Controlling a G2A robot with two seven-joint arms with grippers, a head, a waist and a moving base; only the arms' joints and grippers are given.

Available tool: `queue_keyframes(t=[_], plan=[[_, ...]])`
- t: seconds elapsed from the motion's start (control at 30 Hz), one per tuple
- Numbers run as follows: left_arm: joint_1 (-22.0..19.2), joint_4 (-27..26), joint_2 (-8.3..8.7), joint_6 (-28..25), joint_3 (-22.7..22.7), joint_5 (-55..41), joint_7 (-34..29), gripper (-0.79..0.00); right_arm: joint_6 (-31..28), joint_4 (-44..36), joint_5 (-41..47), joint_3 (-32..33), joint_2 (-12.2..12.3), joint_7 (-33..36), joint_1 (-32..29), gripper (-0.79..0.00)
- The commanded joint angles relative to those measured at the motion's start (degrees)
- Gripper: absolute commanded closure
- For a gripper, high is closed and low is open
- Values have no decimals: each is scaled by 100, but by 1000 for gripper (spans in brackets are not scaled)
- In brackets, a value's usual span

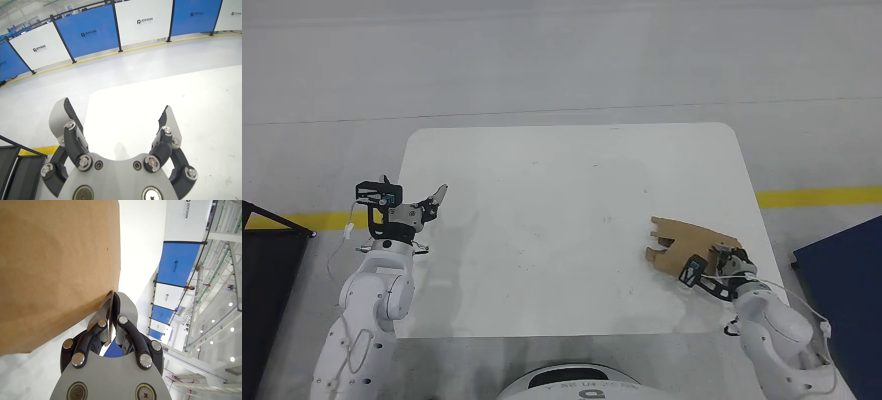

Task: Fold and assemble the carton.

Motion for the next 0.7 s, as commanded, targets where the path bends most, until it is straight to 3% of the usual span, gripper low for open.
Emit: queue_keyframes(t=[0.0, 0.4, 0.67], plan=[[0, 0, 0, 0, 0, 0, 0, -785, 395, -36, -159, -53, -10, -101, 71, 0], [0, 0, 0, 0, 0, 0, 0, -785, 3747, -556, -1169, -1109, -193, -861, 1069, 0], [0, 0, 0, 0, 0, 0, 0, -785, 3897, -518, -1168, -1238, -226, -751, 1184, 0]])
